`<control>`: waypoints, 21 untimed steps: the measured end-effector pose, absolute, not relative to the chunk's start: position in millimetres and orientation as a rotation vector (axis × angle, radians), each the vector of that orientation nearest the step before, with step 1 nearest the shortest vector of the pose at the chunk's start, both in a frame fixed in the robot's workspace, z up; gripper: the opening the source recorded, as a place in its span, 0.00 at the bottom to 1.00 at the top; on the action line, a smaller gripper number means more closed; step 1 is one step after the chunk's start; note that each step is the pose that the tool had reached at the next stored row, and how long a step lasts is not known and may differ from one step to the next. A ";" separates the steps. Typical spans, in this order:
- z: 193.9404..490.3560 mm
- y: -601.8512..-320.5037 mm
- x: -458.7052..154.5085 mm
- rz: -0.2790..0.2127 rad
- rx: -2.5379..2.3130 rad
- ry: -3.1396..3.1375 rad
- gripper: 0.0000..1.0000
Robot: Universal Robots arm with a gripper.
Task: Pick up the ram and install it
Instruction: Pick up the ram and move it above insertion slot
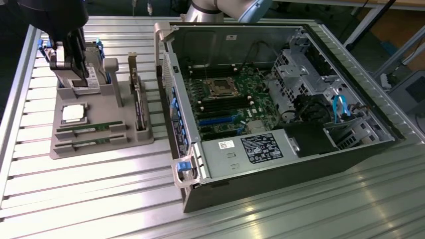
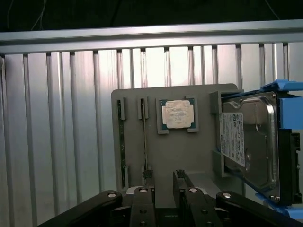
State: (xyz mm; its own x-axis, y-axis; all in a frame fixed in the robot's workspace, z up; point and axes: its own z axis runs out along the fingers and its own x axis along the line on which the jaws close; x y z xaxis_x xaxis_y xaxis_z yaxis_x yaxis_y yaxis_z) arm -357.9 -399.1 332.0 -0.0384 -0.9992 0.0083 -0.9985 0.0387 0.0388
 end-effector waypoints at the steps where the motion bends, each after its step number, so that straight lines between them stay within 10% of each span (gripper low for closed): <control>1: 329.4 -399.1 -357.9 -0.034 2.155 -2.240 0.30; 21: 303.2 -399.6 -357.9 -0.035 2.157 -2.237 0.30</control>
State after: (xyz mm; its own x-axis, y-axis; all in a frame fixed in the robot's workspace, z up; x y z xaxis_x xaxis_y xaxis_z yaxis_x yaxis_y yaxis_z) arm -357.9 -399.6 303.2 -0.0363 -0.9993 0.0085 -0.9986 0.0366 0.0394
